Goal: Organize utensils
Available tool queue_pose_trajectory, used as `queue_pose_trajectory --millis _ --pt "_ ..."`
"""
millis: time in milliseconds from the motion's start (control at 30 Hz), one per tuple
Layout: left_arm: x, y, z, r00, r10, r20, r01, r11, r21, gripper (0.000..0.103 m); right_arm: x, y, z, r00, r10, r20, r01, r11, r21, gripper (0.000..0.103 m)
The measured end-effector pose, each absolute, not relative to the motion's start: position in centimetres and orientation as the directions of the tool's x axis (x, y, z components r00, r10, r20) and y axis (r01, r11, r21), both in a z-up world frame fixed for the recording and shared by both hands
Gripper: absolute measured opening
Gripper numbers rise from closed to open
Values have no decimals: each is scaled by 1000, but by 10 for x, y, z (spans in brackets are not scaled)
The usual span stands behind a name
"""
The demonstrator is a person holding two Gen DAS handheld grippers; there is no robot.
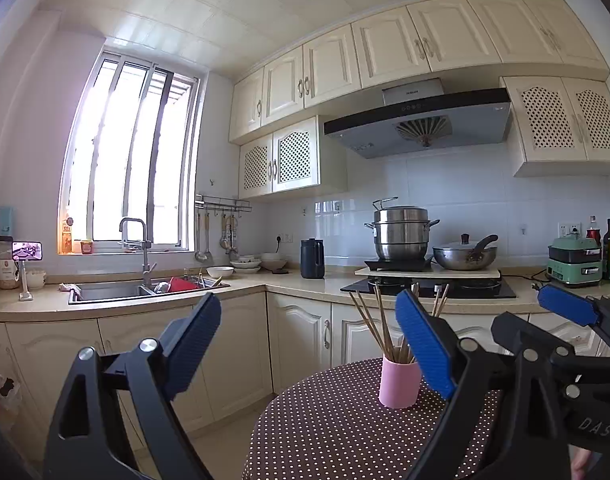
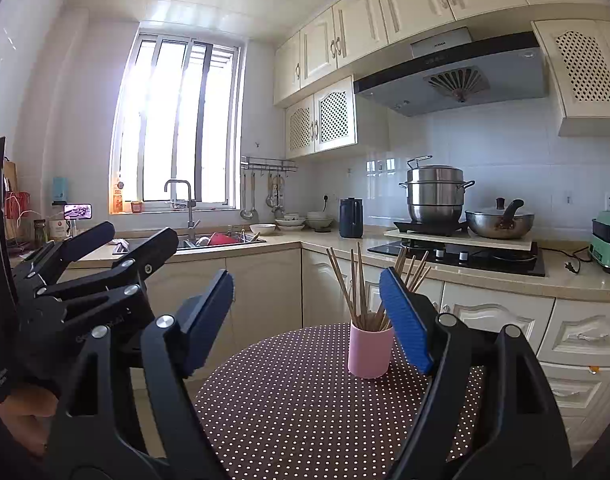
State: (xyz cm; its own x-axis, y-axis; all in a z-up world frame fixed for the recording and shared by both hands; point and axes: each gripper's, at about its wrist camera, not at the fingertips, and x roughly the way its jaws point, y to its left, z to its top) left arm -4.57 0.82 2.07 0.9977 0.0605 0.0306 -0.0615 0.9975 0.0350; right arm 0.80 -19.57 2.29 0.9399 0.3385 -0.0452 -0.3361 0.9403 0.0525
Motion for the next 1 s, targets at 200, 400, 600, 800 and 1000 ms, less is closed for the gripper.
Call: queue_pose_trajectory --millis 200,400,600,800,1000 --pt "-44 7 20 998 54 28 -55 998 32 88 9 -196 22 940 338 -50 -335 940 57 75" --pt "-44 5 19 998 53 29 -54 998 39 88 8 -196 22 940 337 -54 -334 941 57 75" --pt "-44 6 19 999 46 22 -47 998 35 88 8 -197 23 940 337 -53 -334 941 57 76" --pt "-44 4 21 999 45 28 -46 998 43 88 9 -197 24 939 339 -52 -336 940 60 76" --pt "-43 4 19 999 44 22 -45 998 42 88 10 -198 24 940 337 -54 -334 940 66 76"
